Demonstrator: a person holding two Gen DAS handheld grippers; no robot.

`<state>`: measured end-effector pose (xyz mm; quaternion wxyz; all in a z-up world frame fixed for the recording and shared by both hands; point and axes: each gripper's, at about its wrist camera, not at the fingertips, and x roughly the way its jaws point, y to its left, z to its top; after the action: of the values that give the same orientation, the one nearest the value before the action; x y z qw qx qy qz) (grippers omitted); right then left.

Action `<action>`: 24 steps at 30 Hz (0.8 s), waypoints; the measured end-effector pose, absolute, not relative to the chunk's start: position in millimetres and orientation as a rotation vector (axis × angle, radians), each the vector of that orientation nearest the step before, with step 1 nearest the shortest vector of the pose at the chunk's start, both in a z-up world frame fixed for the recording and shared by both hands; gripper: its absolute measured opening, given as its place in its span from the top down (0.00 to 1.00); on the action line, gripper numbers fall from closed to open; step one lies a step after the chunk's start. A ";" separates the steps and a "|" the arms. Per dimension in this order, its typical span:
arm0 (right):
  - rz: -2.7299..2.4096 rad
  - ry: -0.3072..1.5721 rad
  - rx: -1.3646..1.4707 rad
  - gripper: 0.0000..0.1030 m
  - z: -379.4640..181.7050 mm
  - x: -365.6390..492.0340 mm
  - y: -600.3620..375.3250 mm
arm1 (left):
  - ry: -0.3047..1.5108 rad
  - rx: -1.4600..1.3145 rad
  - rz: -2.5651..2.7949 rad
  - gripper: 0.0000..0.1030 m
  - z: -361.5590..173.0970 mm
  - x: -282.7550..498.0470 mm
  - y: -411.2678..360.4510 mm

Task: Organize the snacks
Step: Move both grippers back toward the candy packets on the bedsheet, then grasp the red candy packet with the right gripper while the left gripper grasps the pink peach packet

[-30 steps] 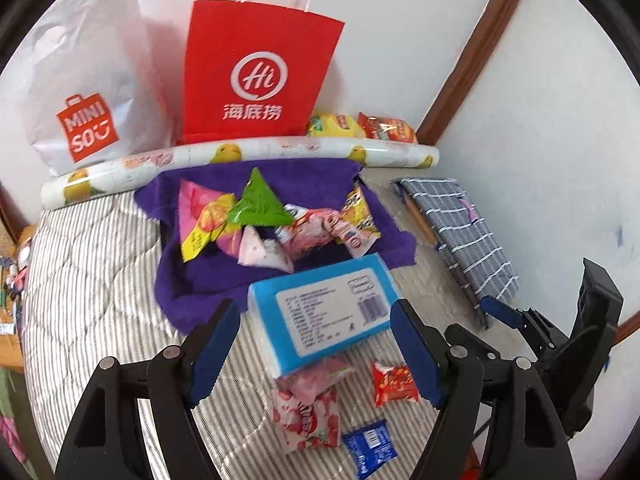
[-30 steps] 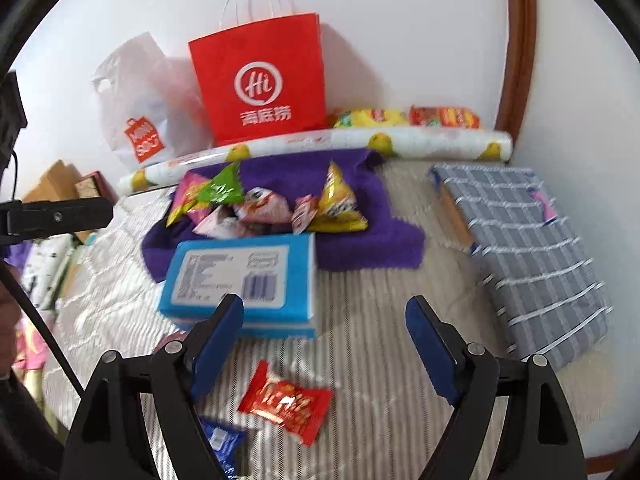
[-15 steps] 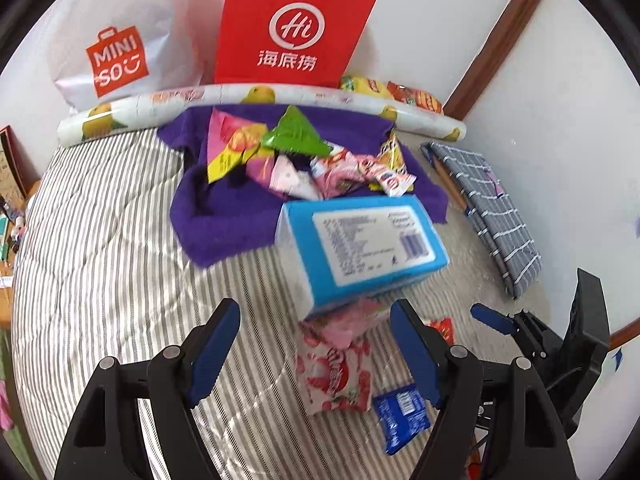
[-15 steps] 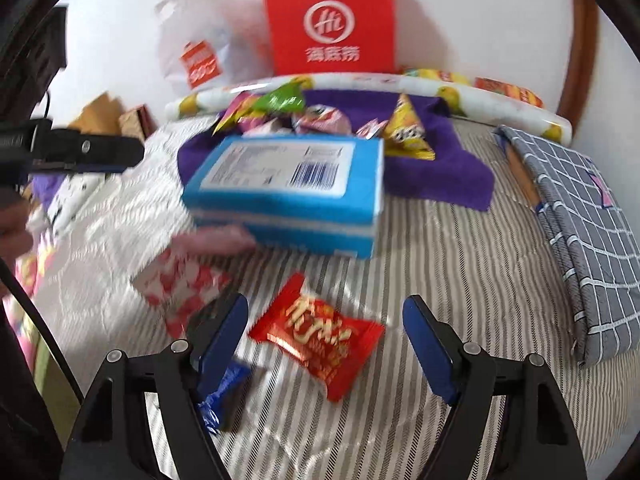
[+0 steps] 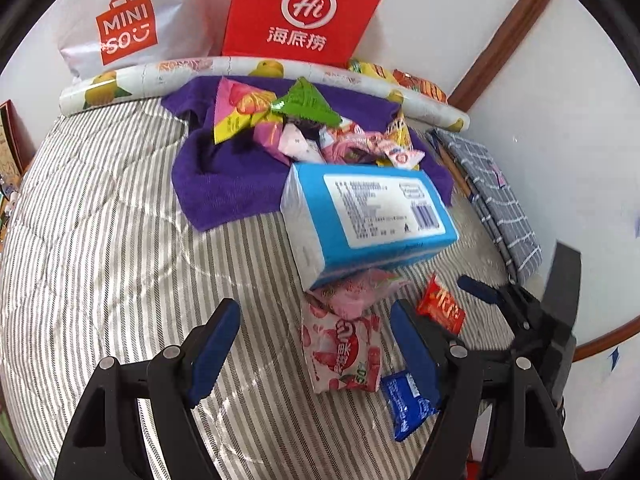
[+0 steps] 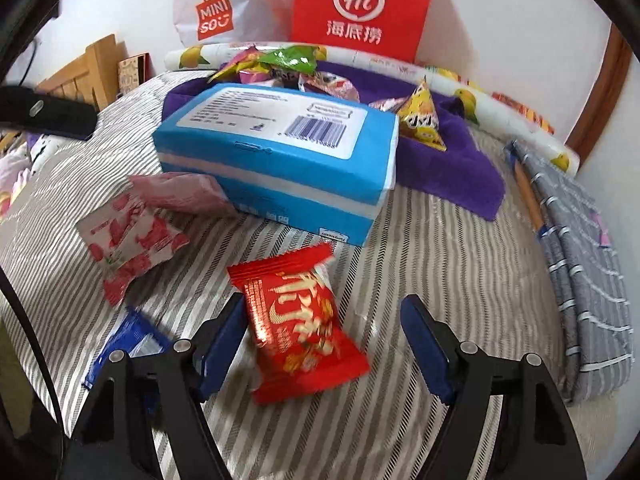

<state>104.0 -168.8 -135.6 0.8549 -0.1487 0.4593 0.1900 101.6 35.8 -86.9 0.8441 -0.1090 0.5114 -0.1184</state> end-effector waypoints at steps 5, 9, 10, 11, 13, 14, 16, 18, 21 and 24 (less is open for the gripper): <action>0.409 0.970 -0.239 0.60 -135.7 108.2 -176.5 | 1.129 -0.206 -0.252 0.27 -106.9 98.4 25.4; 0.386 0.974 -0.196 0.60 -134.1 107.9 -189.3 | 1.154 -0.178 -0.253 0.27 -122.6 98.0 14.1; 0.378 0.974 -0.189 0.60 -133.8 107.2 -193.0 | 1.157 -0.173 -0.258 0.27 -125.3 97.8 10.8; 0.367 0.973 -0.182 0.60 -133.5 106.6 -197.1 | 1.161 -0.166 -0.269 0.27 -128.3 97.1 6.9; 0.348 0.974 -0.164 0.60 -133.0 105.7 -204.0 | 1.172 -0.150 -0.287 0.27 -134.8 95.8 -2.2; 0.339 0.977 -0.150 0.60 -132.6 105.9 -208.3 | 1.176 -0.145 -0.289 0.27 -136.8 96.1 -5.0; 0.322 0.980 -0.132 0.60 -132.6 105.3 -214.7 | 1.171 -0.105 -0.274 0.27 -140.7 95.5 -12.8; 0.303 0.984 -0.122 0.60 -133.0 105.6 -220.4 | 1.157 -0.070 -0.266 0.27 -140.5 94.2 -18.6; 0.280 0.990 -0.111 0.60 -133.9 106.8 -225.9 | 1.148 -0.031 -0.246 0.30 -142.3 95.8 -28.6; 0.266 0.993 -0.101 0.60 -133.9 106.4 -229.1 | 1.132 0.020 -0.223 0.41 -143.8 95.3 -33.2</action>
<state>106.4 -229.1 -133.9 0.8697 -0.0484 0.4745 0.1270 95.3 -33.2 -143.8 0.8382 0.0094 0.5350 -0.1053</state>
